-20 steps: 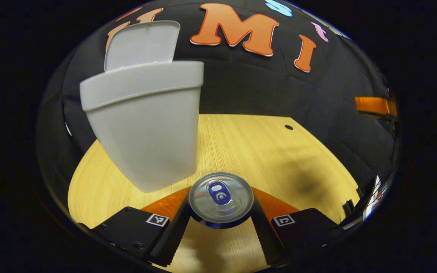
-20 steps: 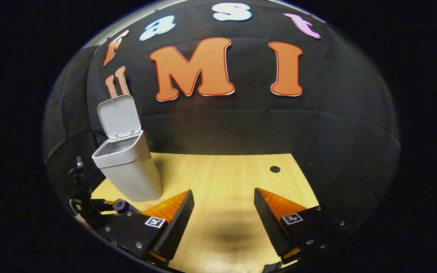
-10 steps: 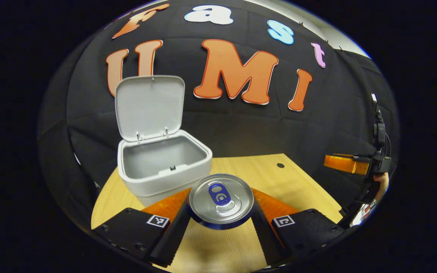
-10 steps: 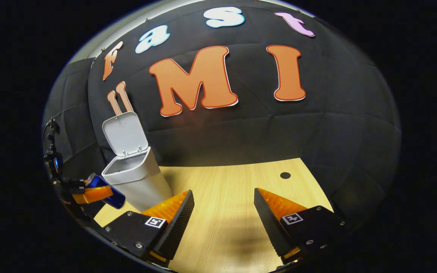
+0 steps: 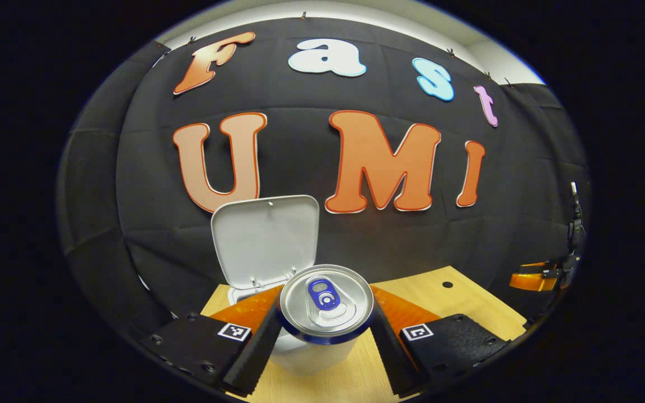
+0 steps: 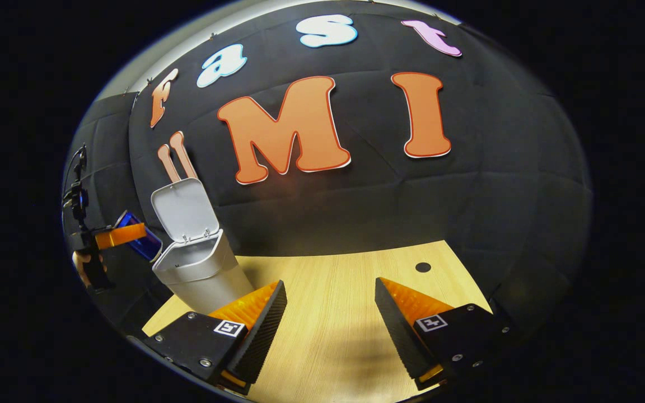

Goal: Press the lid of the desktop garbage bin to open it, pick up the crumpled paper on the desktop and throw it into the bin, then pick up the pop can on the desktop and drop it into the bin, and finally close the garbage bin lid.

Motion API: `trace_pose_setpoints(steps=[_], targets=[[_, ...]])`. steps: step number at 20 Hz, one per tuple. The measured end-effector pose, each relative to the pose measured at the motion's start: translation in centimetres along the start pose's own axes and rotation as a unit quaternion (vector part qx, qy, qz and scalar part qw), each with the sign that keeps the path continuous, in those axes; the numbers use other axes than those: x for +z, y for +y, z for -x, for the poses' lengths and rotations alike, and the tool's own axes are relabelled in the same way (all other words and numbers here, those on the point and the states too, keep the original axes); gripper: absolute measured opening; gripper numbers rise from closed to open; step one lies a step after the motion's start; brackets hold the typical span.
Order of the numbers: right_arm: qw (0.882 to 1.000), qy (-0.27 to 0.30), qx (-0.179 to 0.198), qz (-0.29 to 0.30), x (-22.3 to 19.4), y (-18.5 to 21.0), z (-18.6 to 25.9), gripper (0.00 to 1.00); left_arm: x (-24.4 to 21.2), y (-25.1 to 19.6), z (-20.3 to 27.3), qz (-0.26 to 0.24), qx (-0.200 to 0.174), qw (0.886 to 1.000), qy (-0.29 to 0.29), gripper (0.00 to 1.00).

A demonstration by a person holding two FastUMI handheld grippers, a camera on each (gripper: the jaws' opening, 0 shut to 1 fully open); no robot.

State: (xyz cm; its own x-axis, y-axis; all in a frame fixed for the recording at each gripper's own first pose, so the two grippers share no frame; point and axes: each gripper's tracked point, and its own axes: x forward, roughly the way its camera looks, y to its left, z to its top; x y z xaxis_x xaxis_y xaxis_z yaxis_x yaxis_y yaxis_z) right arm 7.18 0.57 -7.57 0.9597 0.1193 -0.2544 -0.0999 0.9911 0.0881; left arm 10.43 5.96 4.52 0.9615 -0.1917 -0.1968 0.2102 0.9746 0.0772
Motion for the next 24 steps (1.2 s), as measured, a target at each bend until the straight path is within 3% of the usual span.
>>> trace_pose_setpoints(steps=[8, 12, 15, 24], targets=[[1.0, 0.007, -0.03, 0.004, -0.6, -1.9, 1.0, 0.95, -4.0, 3.0, -6.7, 0.039, 0.01, 0.998, 0.049, 0.83], [0.999, 0.016, -0.04, 0.0, -1.3, -2.6, 1.1, 0.95, -4.9, 3.3, -6.9, 0.047, 0.013, 0.998, 0.05, 0.86], [0.999, 0.022, -0.044, -0.002, -1.8, -2.8, 1.1, 0.95, -4.3, 2.6, -6.3, 0.049, 0.008, 0.998, 0.04, 0.96], [0.999, 0.029, -0.026, 0.002, -2.1, -1.3, 0.3, 0.95, -1.9, 1.9, -4.5, 0.039, 0.009, 0.999, 0.019, 0.95]])
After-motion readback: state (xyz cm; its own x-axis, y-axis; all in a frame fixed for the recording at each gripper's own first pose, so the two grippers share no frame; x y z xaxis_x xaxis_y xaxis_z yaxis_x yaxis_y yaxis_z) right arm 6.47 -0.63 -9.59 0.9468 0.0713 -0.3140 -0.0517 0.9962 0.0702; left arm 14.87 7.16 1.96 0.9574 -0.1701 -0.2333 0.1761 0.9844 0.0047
